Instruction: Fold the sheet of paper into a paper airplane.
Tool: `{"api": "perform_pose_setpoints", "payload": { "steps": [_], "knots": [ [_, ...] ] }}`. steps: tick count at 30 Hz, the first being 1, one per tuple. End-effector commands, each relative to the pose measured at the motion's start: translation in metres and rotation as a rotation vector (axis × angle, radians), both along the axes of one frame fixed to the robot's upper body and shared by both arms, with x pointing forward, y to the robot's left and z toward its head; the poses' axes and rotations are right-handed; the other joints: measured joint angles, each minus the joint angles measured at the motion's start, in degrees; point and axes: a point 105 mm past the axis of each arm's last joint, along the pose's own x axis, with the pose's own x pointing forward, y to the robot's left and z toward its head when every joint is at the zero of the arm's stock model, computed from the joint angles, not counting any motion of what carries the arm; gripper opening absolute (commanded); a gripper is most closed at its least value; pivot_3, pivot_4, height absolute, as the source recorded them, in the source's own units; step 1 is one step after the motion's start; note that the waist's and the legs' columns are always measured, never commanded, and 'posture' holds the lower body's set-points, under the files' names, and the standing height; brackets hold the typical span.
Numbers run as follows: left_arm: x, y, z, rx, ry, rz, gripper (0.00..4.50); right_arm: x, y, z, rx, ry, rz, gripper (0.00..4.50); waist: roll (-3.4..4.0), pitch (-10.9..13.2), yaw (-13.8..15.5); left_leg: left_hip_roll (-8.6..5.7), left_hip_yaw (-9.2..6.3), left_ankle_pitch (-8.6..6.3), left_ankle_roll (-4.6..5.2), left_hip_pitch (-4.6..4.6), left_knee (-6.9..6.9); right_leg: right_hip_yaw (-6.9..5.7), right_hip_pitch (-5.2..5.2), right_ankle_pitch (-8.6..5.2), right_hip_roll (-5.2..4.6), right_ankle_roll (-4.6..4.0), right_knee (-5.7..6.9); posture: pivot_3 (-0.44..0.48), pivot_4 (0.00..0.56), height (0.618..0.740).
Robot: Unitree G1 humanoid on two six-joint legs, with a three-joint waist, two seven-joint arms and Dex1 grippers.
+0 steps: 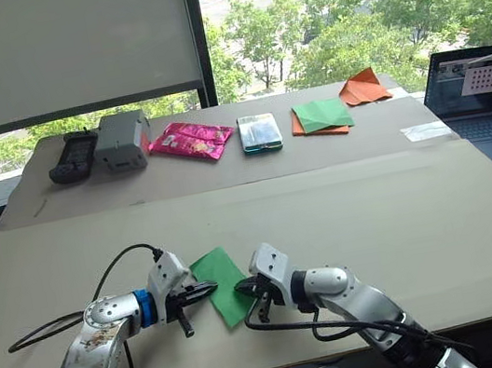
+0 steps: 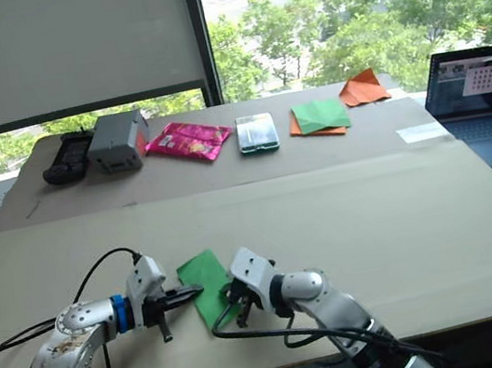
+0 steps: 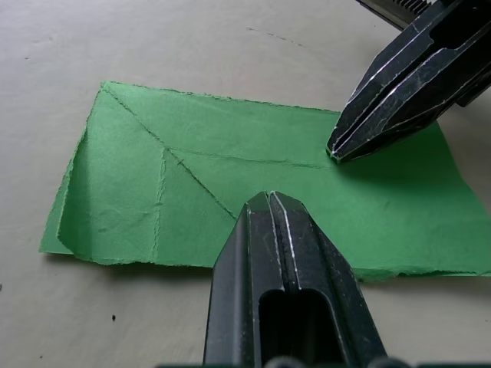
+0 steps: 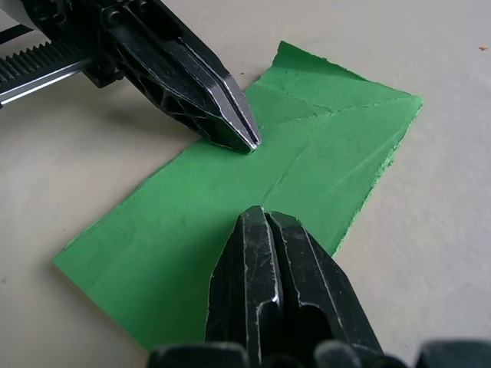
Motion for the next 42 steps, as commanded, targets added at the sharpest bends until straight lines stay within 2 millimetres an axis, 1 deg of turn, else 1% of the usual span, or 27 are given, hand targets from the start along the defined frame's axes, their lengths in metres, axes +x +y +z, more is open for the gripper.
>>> {"api": "perform_pose_setpoints", "payload": {
  "steps": [1, 6, 9, 12, 17, 21, 26, 33, 38, 42],
  "knots": [
    [-0.005, 0.004, -0.017, 0.090, 0.008, -0.027, 0.00, 0.012, -0.008, 0.001, -0.006, 0.005, -0.052, 0.04, 0.04, 0.0, -0.1, 0.00, 0.00, 0.00, 0.00, 0.01, 0.00, 0.00, 0.00, 0.00, 0.00, 0.00, 0.00, 0.000, 0.150, 0.740],
    [-0.006, -0.002, -0.016, 0.080, -0.001, -0.043, 0.00, 0.030, -0.010, -0.014, -0.063, 0.027, -0.084, 0.04, 0.11, -0.1, -0.1, 0.00, 0.00, 0.00, 0.00, 0.02, 0.00, 0.00, 0.01, 0.00, 0.01, 0.00, 0.02, 0.000, 0.150, 0.740],
    [-0.007, -0.002, -0.017, 0.085, -0.004, -0.048, 0.00, 0.040, -0.013, -0.020, -0.082, 0.041, -0.103, 0.04, 0.15, -0.1, -0.2, 0.00, 0.00, 0.00, 0.00, 0.03, 0.00, 0.00, 0.03, 0.00, 0.01, 0.01, 0.02, 0.000, 0.150, 0.740],
    [-0.008, -0.003, -0.017, 0.088, -0.008, -0.050, 0.00, 0.046, -0.010, -0.024, -0.096, 0.048, -0.096, 0.04, 0.19, -0.2, -0.2, 0.00, 0.00, 0.00, 0.00, 0.05, 0.00, 0.00, 0.05, 0.01, 0.01, 0.01, 0.03, 0.000, 0.150, 0.740],
    [-0.011, -0.002, -0.019, 0.092, -0.011, -0.049, 0.00, 0.056, 0.000, -0.023, -0.112, 0.042, -0.073, 0.04, 0.23, -0.3, -0.5, 0.01, 0.00, 0.00, 0.01, 0.10, 0.00, 0.00, 0.07, 0.01, 0.02, 0.02, 0.11, 0.000, 0.150, 0.740],
    [-0.013, -0.002, -0.019, 0.092, -0.012, -0.044, 0.00, 0.063, 0.013, -0.015, -0.103, 0.030, -0.053, 0.04, 0.26, -0.3, -0.7, 0.01, -0.01, 0.00, 0.01, 0.13, 0.00, 0.01, 0.05, 0.01, 0.03, 0.01, 0.21, 0.000, 0.150, 0.740],
    [-0.014, 0.000, -0.020, 0.093, -0.013, -0.034, 0.00, 0.075, 0.025, -0.013, -0.126, 0.017, -0.052, 0.04, 0.30, -0.3, -1.4, 0.01, -0.02, 0.00, 0.01, 0.14, 0.00, 0.01, 0.04, 0.00, 0.04, 0.00, 0.25, 0.000, 0.150, 0.740],
    [-0.013, 0.001, -0.020, 0.098, -0.015, -0.025, 0.00, 0.079, 0.039, -0.008, -0.135, -0.016, -0.015, 0.04, 0.40, -0.2, -2.0, 0.00, -0.03, 0.00, 0.01, 0.14, 0.00, 0.01, 0.03, -0.02, 0.04, -0.01, 0.39, 0.000, 0.150, 0.740],
    [-0.013, 0.002, -0.019, 0.103, -0.018, -0.025, 0.00, 0.080, 0.046, -0.012, -0.155, -0.007, -0.012, 0.04, 0.48, -0.2, -2.1, 0.00, -0.05, 0.00, 0.01, 0.19, 0.00, 0.01, 0.01, -0.04, 0.06, -0.03, 0.50, 0.000, 0.150, 0.740],
    [-0.013, 0.003, -0.019, 0.105, -0.019, -0.023, 0.00, 0.078, 0.046, -0.018, -0.170, 0.017, -0.009, 0.04, 0.49, -0.2, -2.2, 0.00, -0.05, 0.00, 0.01, 0.20, 0.00, 0.01, 0.01, -0.06, 0.06, -0.04, 0.52, 0.000, 0.150, 0.740]
  ]
}}
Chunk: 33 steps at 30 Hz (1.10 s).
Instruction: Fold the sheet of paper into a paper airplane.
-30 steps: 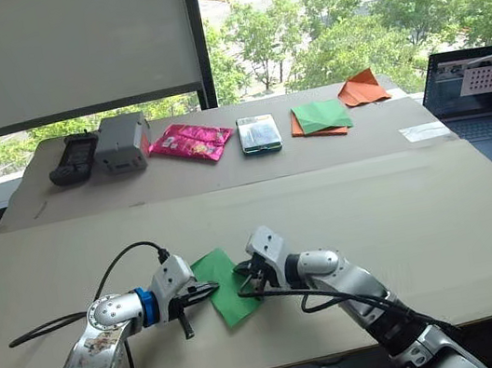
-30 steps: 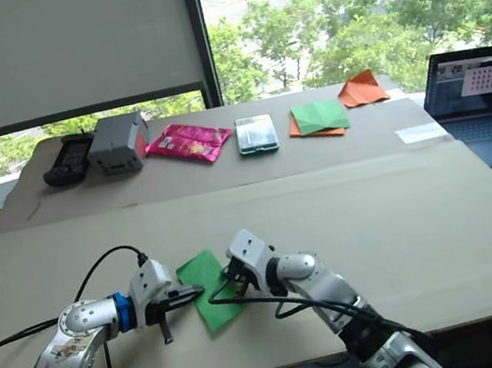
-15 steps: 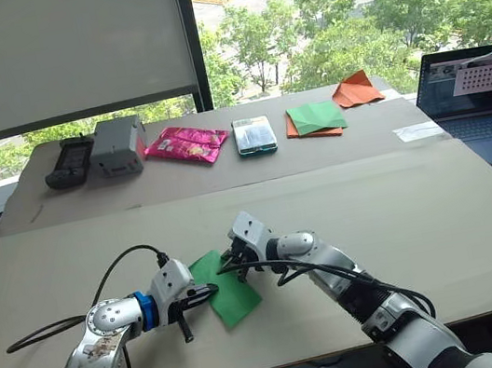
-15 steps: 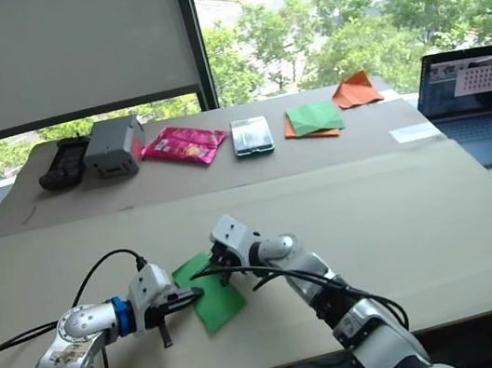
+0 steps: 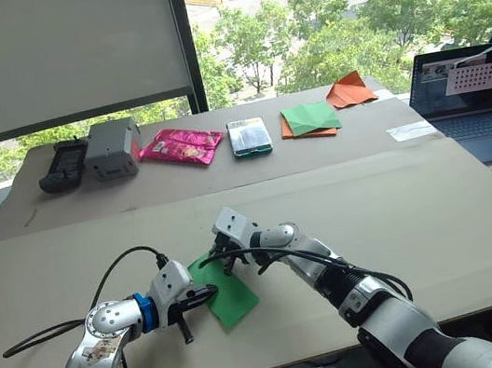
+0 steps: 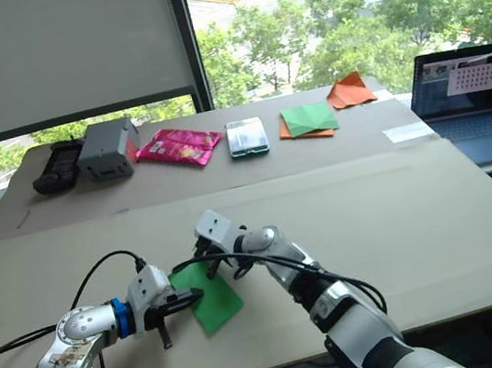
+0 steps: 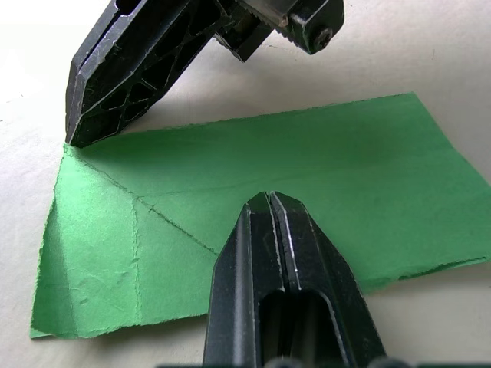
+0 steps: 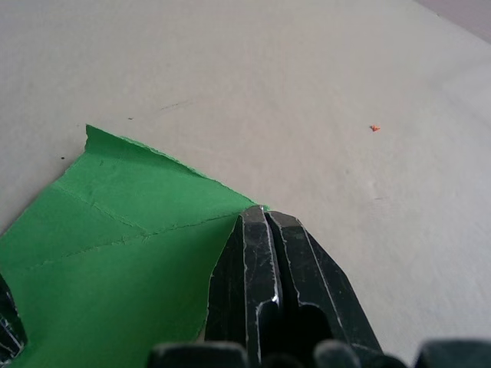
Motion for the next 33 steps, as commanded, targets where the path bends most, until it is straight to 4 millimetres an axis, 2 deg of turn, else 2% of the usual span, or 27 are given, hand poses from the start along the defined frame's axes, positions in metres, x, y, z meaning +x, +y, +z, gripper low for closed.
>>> {"api": "perform_pose_setpoints", "payload": {
  "steps": [1, 19, 33],
  "knots": [
    [-0.007, 0.003, -0.014, 0.044, 0.056, 0.003, 0.00, -0.005, -0.009, -0.025, -0.079, 0.060, -0.023, 0.04, 0.00, 0.0, 0.0, 0.00, 0.00, 0.00, 0.00, 0.01, 0.00, 0.00, 0.00, 0.00, 0.00, 0.00, 0.00, 0.000, 0.150, 0.740],
    [-0.004, 0.004, -0.015, 0.057, 0.052, 0.003, 0.00, -0.042, -0.028, -0.038, -0.155, 0.127, 0.065, 0.04, 0.02, 0.0, 0.3, -0.04, -0.02, -0.01, -0.01, -0.03, -0.02, 0.01, -0.01, -0.22, -0.03, 0.03, 0.02, 0.000, 0.150, 0.740],
    [-0.003, 0.005, -0.015, 0.066, 0.055, -0.007, 0.00, -0.080, -0.056, -0.054, -0.252, 0.203, 0.160, 0.04, -0.05, -0.2, 0.4, -0.06, -0.02, -0.04, -0.05, -0.03, -0.03, 0.01, -0.03, -0.29, -0.05, 0.02, -0.02, 0.000, 0.150, 0.740]
  ]
}}
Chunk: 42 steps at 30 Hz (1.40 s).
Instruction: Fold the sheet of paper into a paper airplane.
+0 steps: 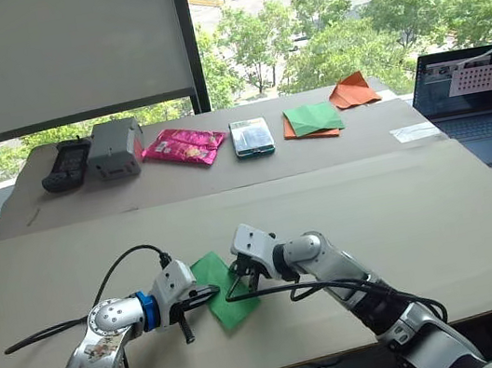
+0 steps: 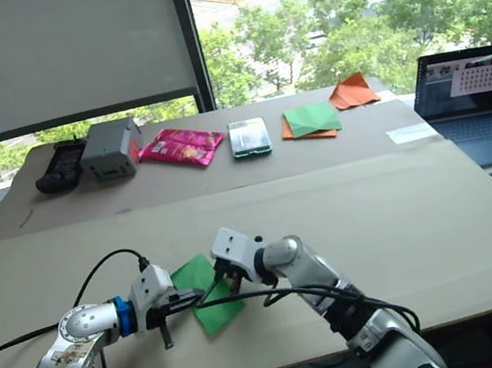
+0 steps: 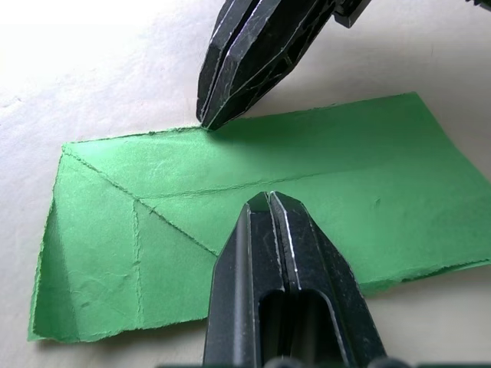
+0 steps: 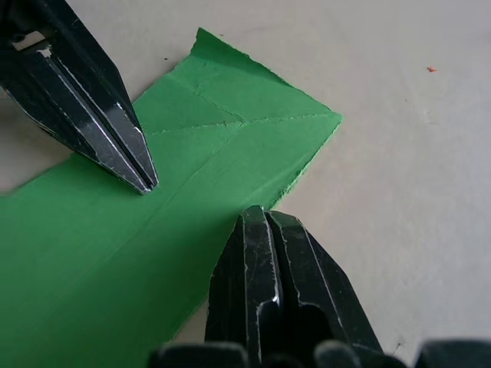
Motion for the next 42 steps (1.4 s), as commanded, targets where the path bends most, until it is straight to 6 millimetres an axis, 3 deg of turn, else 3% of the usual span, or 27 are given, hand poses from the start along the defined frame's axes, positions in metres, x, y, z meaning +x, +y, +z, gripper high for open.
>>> {"api": "perform_pose_setpoints", "payload": {
  "steps": [1, 7, 11, 15, 19, 28, 32, 37, 42],
  "knots": [
    [-0.004, 0.008, -0.015, 0.054, 0.056, 0.014, 0.00, -0.034, -0.018, -0.049, -0.146, 0.198, 0.050, 0.04, 0.00, -0.1, 0.0, 0.00, 0.00, -0.02, -0.02, 0.00, 0.00, 0.00, 0.00, -0.01, 0.00, 0.00, 0.00, 0.000, 0.150, 0.740],
    [-0.005, 0.007, -0.015, 0.055, 0.058, 0.011, 0.00, -0.049, -0.023, -0.049, -0.179, 0.189, 0.123, 0.04, -0.03, -0.2, 0.1, 0.00, 0.00, -0.08, -0.11, 0.00, -0.01, 0.00, -0.01, -0.08, -0.01, -0.01, -0.05, 0.000, 0.150, 0.740],
    [-0.005, 0.007, -0.015, 0.056, 0.059, 0.008, 0.00, -0.044, -0.025, -0.048, -0.183, 0.167, 0.101, 0.04, -0.05, -0.2, 0.0, 0.00, 0.01, -0.10, -0.12, 0.00, -0.03, 0.00, -0.01, -0.09, -0.01, -0.01, -0.12, 0.000, 0.150, 0.740],
    [-0.005, 0.008, -0.015, 0.058, 0.059, 0.008, 0.00, -0.014, -0.016, -0.017, -0.042, 0.073, 0.006, 0.04, -0.12, -0.2, 0.0, 0.01, 0.00, -0.10, -0.11, 0.04, -0.09, 0.00, -0.01, -0.09, 0.00, -0.01, -0.13, 0.000, 0.150, 0.740],
    [-0.005, 0.008, -0.015, 0.058, 0.060, 0.008, 0.00, -0.002, -0.006, 0.007, 0.049, 0.024, 0.011, 0.04, -0.21, 0.0, -0.1, 0.01, -0.02, -0.10, -0.12, 0.08, -0.08, 0.00, -0.05, -0.08, 0.00, 0.00, -0.10, 0.000, 0.150, 0.740],
    [-0.005, 0.008, -0.014, 0.058, 0.057, 0.010, 0.00, 0.003, 0.003, -0.004, 0.045, 0.015, 0.004, 0.04, -0.22, 0.2, -0.1, 0.01, -0.03, -0.10, -0.11, 0.09, -0.09, 0.00, -0.06, -0.07, 0.00, 0.01, -0.06, 0.000, 0.150, 0.740],
    [-0.005, 0.008, -0.014, 0.059, 0.059, 0.011, 0.00, 0.009, 0.003, 0.004, 0.077, -0.019, -0.024, 0.04, -0.19, 0.2, -0.1, 0.01, -0.03, -0.10, -0.11, 0.09, -0.09, 0.01, -0.07, -0.07, 0.00, 0.01, -0.05, 0.000, 0.150, 0.740],
    [-0.005, 0.009, -0.014, 0.061, 0.060, 0.009, 0.00, 0.006, 0.008, 0.031, 0.157, -0.072, 0.016, 0.04, -0.21, 0.4, -0.1, 0.01, -0.03, -0.10, -0.11, 0.05, -0.08, 0.01, -0.09, -0.07, 0.00, 0.01, -0.05, 0.000, 0.150, 0.740],
    [-0.004, 0.008, -0.014, 0.060, 0.060, 0.004, 0.00, 0.005, 0.008, 0.019, 0.120, -0.057, 0.003, 0.04, -0.18, 0.5, 0.0, 0.00, -0.03, -0.10, -0.11, -0.03, -0.09, 0.01, -0.11, -0.06, -0.01, 0.02, -0.10, 0.000, 0.150, 0.740]
  ]
}}
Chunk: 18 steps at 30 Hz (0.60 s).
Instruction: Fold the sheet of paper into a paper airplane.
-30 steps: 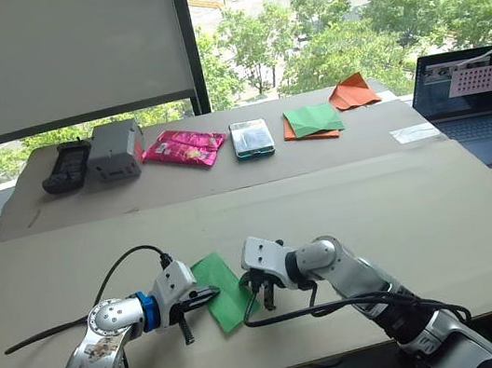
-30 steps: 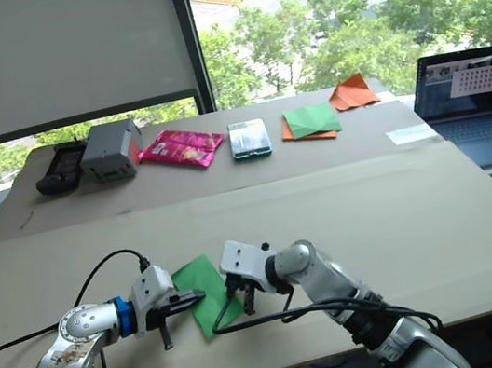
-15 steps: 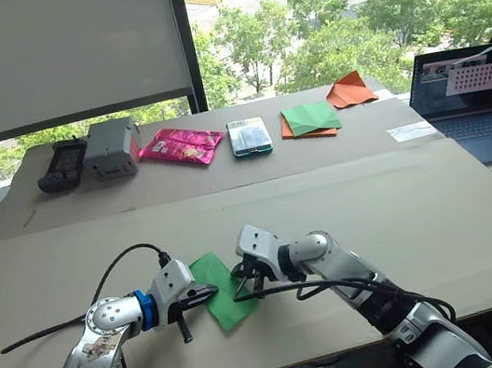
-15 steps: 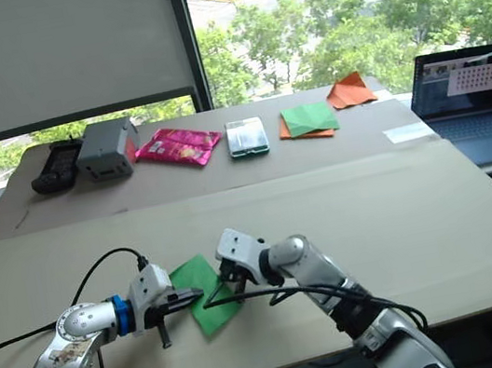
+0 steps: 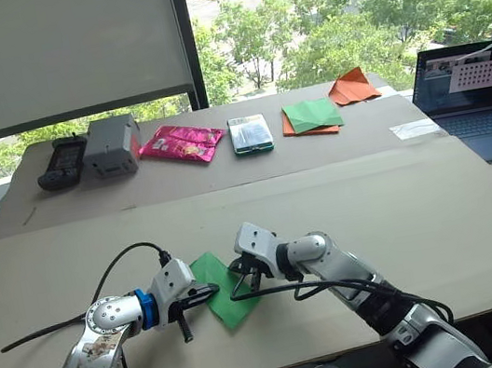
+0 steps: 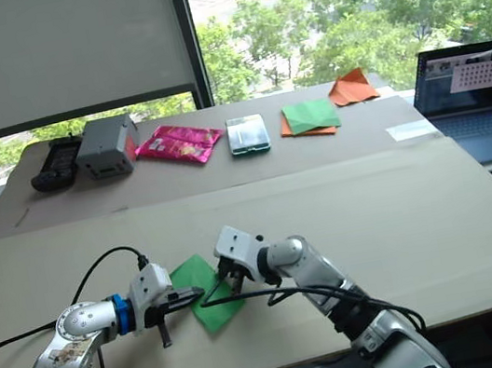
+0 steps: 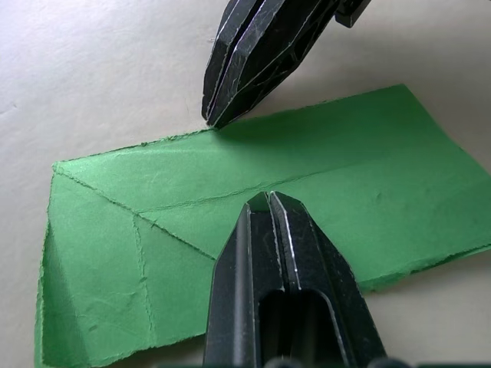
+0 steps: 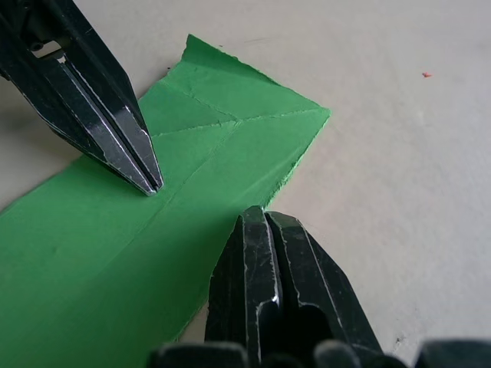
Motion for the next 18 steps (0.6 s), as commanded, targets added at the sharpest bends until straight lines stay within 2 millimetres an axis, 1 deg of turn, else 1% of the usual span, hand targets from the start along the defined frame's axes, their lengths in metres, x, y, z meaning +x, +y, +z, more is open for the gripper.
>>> {"api": "perform_pose_setpoints", "payload": {
  "steps": [1, 3, 5, 11, 18],
  "knots": [
    [-0.005, 0.007, -0.017, 0.049, 0.069, 0.016, 0.00, -0.001, 0.002, 0.001, 0.012, -0.011, -0.005, 0.04, 0.00, 0.0, 0.0, 0.00, 0.00, 0.00, 0.00, 0.00, 0.00, 0.00, 0.00, 0.00, 0.00, 0.00, 0.00, 0.000, 0.150, 0.740],
    [-0.005, 0.006, -0.017, 0.048, 0.069, 0.015, 0.00, -0.001, 0.000, -0.002, 0.008, -0.007, -0.011, 0.04, 0.02, 0.0, 0.0, 0.00, 0.00, 0.00, 0.00, 0.00, 0.01, 0.00, 0.01, 0.00, 0.00, 0.00, -0.01, 0.000, 0.150, 0.740],
    [-0.005, 0.007, -0.017, 0.049, 0.069, 0.015, 0.00, -0.002, 0.001, 0.001, 0.027, -0.015, -0.012, 0.04, 0.03, 0.0, 0.0, 0.00, 0.00, 0.00, 0.00, 0.01, 0.00, 0.00, 0.01, 0.00, 0.00, 0.00, -0.02, 0.000, 0.150, 0.740],
    [-0.006, 0.008, -0.017, 0.053, 0.072, 0.015, 0.00, -0.004, 0.006, 0.018, 0.099, -0.057, 0.007, 0.04, 0.03, 0.1, 0.0, 0.00, 0.00, 0.00, 0.00, 0.00, 0.00, 0.00, 0.00, 0.00, 0.00, 0.00, -0.05, 0.000, 0.150, 0.740],
    [-0.005, 0.008, -0.017, 0.053, 0.071, 0.015, 0.00, -0.011, 0.006, 0.009, 0.072, -0.038, 0.029, 0.04, 0.00, 0.1, 0.0, 0.00, 0.00, 0.00, 0.00, -0.01, -0.01, 0.00, 0.01, 0.00, 0.00, 0.00, -0.09, 0.000, 0.150, 0.740]
  ]
}}
